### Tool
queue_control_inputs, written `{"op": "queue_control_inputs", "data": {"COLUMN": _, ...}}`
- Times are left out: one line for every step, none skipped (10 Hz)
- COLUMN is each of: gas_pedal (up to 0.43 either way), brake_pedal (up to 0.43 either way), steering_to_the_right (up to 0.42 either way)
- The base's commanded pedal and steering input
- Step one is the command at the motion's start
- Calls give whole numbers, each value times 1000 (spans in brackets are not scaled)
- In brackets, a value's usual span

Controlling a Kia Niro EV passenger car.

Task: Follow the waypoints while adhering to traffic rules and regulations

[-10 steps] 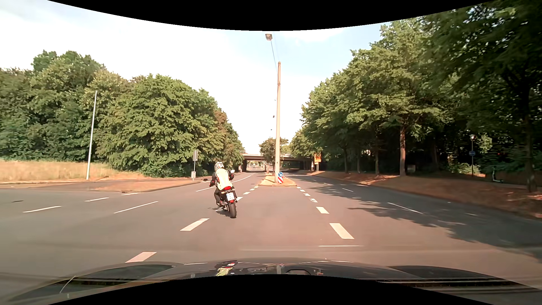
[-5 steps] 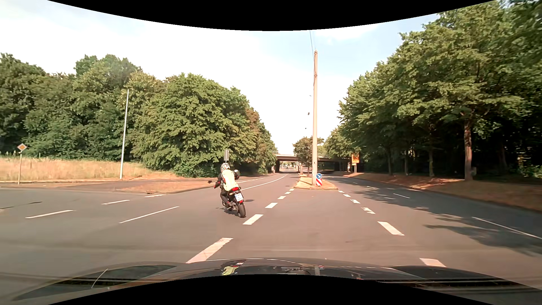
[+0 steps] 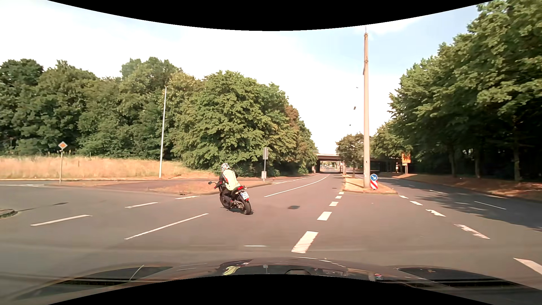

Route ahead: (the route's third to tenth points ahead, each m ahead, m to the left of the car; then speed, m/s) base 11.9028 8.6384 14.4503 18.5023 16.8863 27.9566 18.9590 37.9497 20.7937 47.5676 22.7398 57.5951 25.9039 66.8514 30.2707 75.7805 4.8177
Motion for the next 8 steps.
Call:
{"op": "queue_control_inputs", "data": {"gas_pedal": 98, "brake_pedal": 0, "steering_to_the_right": -318}}
{"op": "queue_control_inputs", "data": {"gas_pedal": 98, "brake_pedal": 0, "steering_to_the_right": -319}}
{"op": "queue_control_inputs", "data": {"gas_pedal": 110, "brake_pedal": 0, "steering_to_the_right": -320}}
{"op": "queue_control_inputs", "data": {"gas_pedal": 130, "brake_pedal": 0, "steering_to_the_right": -320}}
{"op": "queue_control_inputs", "data": {"gas_pedal": 138, "brake_pedal": 0, "steering_to_the_right": -320}}
{"op": "queue_control_inputs", "data": {"gas_pedal": 138, "brake_pedal": 0, "steering_to_the_right": -320}}
{"op": "queue_control_inputs", "data": {"gas_pedal": 138, "brake_pedal": 0, "steering_to_the_right": -321}}
{"op": "queue_control_inputs", "data": {"gas_pedal": 150, "brake_pedal": 0, "steering_to_the_right": -323}}
